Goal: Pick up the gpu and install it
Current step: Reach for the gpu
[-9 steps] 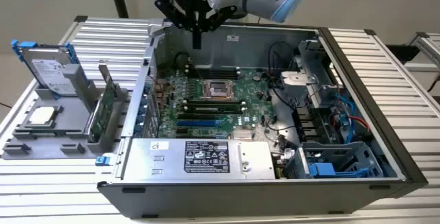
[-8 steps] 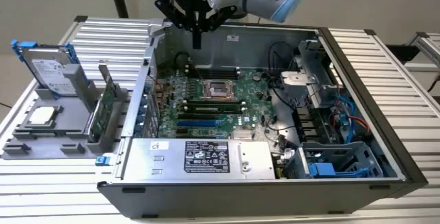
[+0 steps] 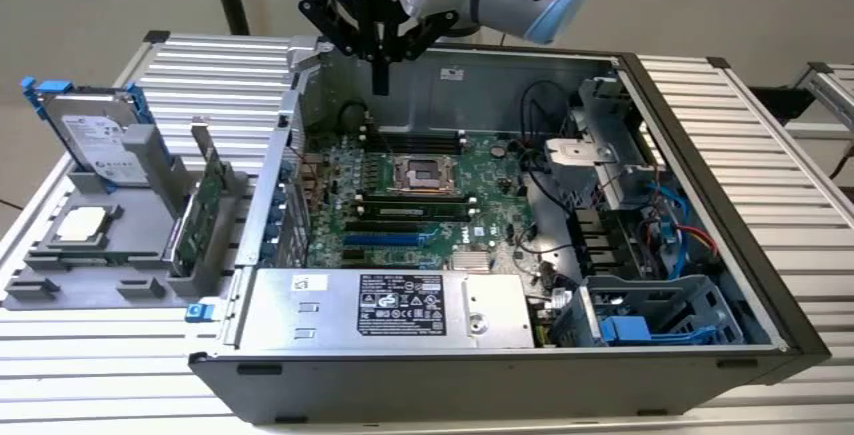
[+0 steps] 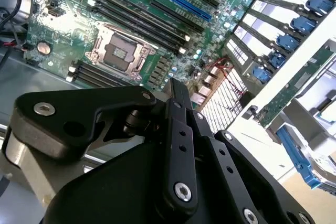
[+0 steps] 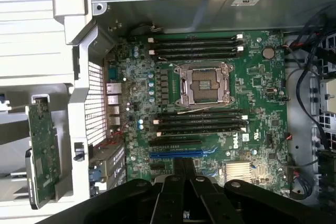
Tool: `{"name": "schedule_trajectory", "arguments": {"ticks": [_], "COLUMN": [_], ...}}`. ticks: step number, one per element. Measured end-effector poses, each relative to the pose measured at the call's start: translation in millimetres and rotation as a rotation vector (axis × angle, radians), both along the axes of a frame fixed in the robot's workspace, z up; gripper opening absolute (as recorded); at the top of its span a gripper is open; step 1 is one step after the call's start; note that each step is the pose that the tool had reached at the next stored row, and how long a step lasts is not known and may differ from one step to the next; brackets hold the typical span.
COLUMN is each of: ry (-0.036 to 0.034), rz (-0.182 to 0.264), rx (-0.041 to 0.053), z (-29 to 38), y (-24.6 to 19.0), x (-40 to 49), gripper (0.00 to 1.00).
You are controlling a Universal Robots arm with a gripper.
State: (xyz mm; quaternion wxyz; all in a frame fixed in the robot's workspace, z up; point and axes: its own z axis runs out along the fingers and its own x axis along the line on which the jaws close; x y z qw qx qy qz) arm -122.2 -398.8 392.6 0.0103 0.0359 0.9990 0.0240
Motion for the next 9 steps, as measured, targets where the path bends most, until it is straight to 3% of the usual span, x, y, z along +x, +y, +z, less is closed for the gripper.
{"name": "schedule_trajectory", "arguments": {"ticks": [9], "ry": [0.0], "rz": [0.0], "rx": [-0.0001], "z": [0.0], "y": [0.0], "x": [-4.2], "gripper": [0.0]}}
